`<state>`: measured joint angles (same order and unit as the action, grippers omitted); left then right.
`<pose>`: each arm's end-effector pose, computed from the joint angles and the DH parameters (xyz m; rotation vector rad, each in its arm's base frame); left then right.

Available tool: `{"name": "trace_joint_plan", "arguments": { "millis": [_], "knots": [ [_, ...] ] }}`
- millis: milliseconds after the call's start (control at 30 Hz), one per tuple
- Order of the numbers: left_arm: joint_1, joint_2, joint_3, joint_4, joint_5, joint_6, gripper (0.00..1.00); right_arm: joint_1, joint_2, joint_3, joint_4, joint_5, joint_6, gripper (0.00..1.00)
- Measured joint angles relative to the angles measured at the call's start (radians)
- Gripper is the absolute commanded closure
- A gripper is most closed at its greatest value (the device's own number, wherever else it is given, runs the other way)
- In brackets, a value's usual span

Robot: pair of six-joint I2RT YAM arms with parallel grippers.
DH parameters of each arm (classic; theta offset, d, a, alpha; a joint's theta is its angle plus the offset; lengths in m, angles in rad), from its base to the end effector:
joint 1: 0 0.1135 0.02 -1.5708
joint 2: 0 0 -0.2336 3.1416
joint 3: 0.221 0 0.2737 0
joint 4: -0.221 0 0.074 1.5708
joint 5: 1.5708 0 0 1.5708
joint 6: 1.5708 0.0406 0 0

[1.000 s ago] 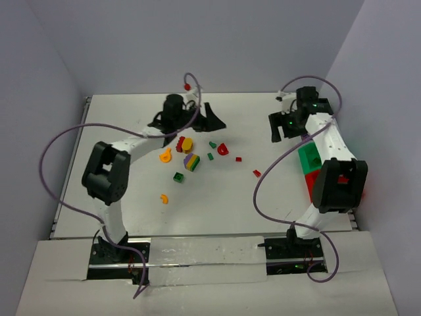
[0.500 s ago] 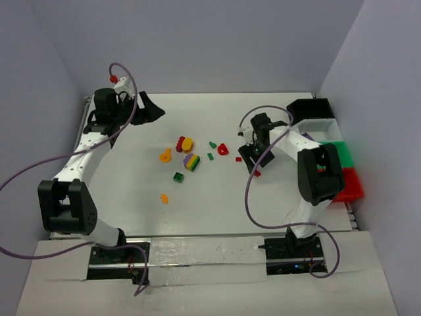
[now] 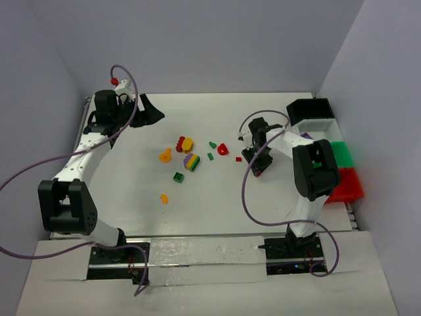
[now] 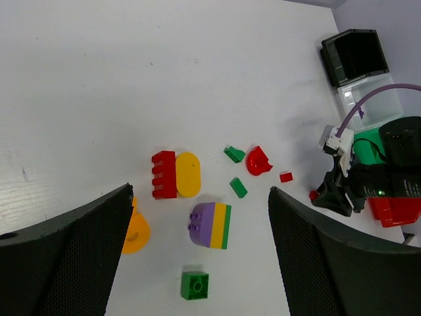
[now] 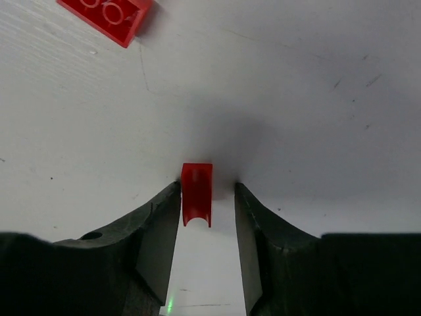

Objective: Sort the legos into containers by color

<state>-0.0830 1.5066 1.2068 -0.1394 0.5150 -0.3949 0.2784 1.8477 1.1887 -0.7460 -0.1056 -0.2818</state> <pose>0.3739 -0.0512 0.2786 0.0200 2.0438 -0.8188 0.3359 0.1005 0.1093 -0.8340 2.8523 0.1566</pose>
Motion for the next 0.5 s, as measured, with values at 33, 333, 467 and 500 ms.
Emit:
{"name": "trace_joint_plan", "arguments": {
  "millis": [33,333,467,500],
  "knots": [
    [0.000,0.000,0.000,0.000,-0.001,0.001,0.11,0.000,0.000,-0.002,0.003,0.003,0.000,0.70],
    [0.000,0.001,0.000,0.000,-0.009,0.013,0.11,-0.014,-0.072,-0.060,-0.007,0.018,0.005,1.00],
    [0.000,0.001,0.000,0.001,-0.010,0.015,0.11,-0.130,-0.251,-0.069,-0.059,0.002,-0.002,1.00],
    [0.000,0.002,0.000,0.001,-0.010,0.015,0.09,-0.188,-0.309,-0.067,-0.065,0.001,-0.009,1.00]
  ]
}}
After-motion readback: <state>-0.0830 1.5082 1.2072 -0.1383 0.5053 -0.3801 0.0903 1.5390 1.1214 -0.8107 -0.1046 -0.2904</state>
